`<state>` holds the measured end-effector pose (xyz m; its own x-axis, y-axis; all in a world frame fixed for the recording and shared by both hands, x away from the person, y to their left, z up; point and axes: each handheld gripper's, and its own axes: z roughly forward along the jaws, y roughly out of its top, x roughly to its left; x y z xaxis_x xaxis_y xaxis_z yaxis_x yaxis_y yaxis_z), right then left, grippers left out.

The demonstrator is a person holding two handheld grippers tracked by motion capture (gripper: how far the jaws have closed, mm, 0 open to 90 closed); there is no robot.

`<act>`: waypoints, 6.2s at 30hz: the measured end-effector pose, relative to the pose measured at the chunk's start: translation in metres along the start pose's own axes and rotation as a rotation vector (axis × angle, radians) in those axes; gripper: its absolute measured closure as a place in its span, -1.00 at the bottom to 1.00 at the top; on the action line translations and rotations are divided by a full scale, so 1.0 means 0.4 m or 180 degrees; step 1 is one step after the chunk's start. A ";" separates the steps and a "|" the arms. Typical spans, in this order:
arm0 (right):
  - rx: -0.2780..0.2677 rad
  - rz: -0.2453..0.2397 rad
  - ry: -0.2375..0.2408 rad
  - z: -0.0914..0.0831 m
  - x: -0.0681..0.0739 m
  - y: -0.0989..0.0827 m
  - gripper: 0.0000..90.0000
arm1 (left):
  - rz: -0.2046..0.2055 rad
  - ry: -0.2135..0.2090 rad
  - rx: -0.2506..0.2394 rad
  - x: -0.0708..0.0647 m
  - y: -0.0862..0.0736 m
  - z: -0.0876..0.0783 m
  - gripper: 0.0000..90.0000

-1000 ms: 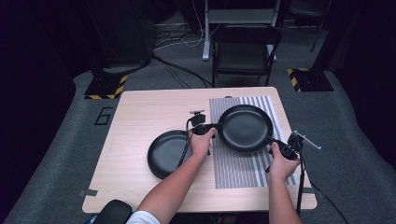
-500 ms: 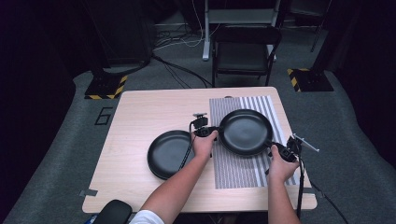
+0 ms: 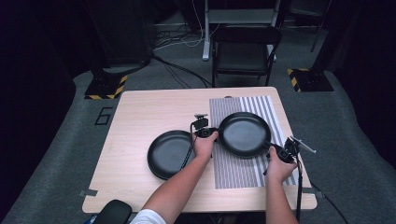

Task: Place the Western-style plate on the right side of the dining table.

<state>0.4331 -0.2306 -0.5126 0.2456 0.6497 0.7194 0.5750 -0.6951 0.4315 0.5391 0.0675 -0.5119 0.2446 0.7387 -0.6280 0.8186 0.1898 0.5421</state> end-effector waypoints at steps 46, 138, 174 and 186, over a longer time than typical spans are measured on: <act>0.0053 -0.0092 -0.0193 -0.005 -0.019 0.010 0.81 | 0.0198 0.0228 0.0247 -0.011 -0.001 0.009 0.73; 0.0003 -0.2018 -0.0013 -0.177 0.053 -0.026 0.13 | 0.1186 0.0489 -0.0317 0.261 0.023 -0.559 0.05; 0.0071 -0.2316 -0.0024 -0.168 -0.001 -0.086 0.12 | 0.1314 0.0867 -0.0237 0.446 -0.085 -0.679 0.03; 0.0135 -0.2533 -0.0117 -0.158 -0.018 -0.097 0.12 | 0.1468 0.1000 -0.0153 0.494 -0.098 -0.673 0.03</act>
<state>0.3597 -0.2277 -0.5003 -0.2261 0.9563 0.1854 0.6177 -0.0065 0.7864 0.4155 0.3801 -0.5069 0.3992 0.9080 -0.1273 0.6370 -0.1749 0.7507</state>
